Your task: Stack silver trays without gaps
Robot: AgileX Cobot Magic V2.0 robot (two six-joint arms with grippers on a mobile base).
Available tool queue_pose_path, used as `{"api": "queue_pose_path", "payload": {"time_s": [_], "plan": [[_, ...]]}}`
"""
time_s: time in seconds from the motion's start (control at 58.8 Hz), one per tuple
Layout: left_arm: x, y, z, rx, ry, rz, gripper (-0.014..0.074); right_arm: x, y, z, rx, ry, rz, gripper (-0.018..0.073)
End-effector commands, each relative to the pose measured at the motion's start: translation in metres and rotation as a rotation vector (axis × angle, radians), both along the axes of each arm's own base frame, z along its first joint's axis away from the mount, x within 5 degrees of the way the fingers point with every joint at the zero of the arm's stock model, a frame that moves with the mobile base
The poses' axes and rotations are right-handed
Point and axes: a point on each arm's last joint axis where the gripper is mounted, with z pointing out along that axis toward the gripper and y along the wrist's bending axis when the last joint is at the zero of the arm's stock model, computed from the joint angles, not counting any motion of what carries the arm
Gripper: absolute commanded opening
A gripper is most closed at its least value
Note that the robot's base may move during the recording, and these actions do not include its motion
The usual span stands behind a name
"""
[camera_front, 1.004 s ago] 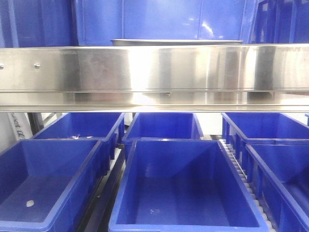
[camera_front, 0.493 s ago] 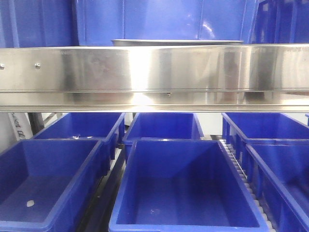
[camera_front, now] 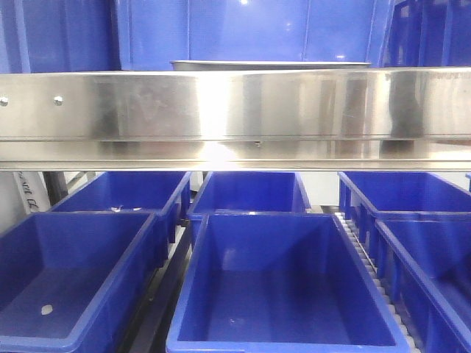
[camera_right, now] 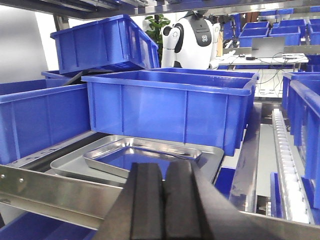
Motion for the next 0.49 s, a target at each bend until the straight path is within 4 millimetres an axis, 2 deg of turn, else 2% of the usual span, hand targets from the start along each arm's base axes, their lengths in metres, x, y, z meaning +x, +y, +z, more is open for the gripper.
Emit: {"api": "queue_pose_path", "payload": {"time_s": [0.0, 0.204, 0.476], "plan": [[-0.009, 0.006, 0.000, -0.029, -0.028, -0.002, -0.0007, -0.001, 0.000, 0.001, -0.008, -0.017, -0.002, -0.0071], [-0.019, 0.013, -0.002, -0.049, -0.060, 0.005, -0.0007, -0.001, 0.000, 0.001, -0.008, -0.017, -0.002, -0.0071], [-0.020, 0.014, -0.002, -0.051, -0.065, 0.006, -0.0007, -0.001, 0.000, 0.001, -0.008, -0.017, -0.002, -0.0071]]}}
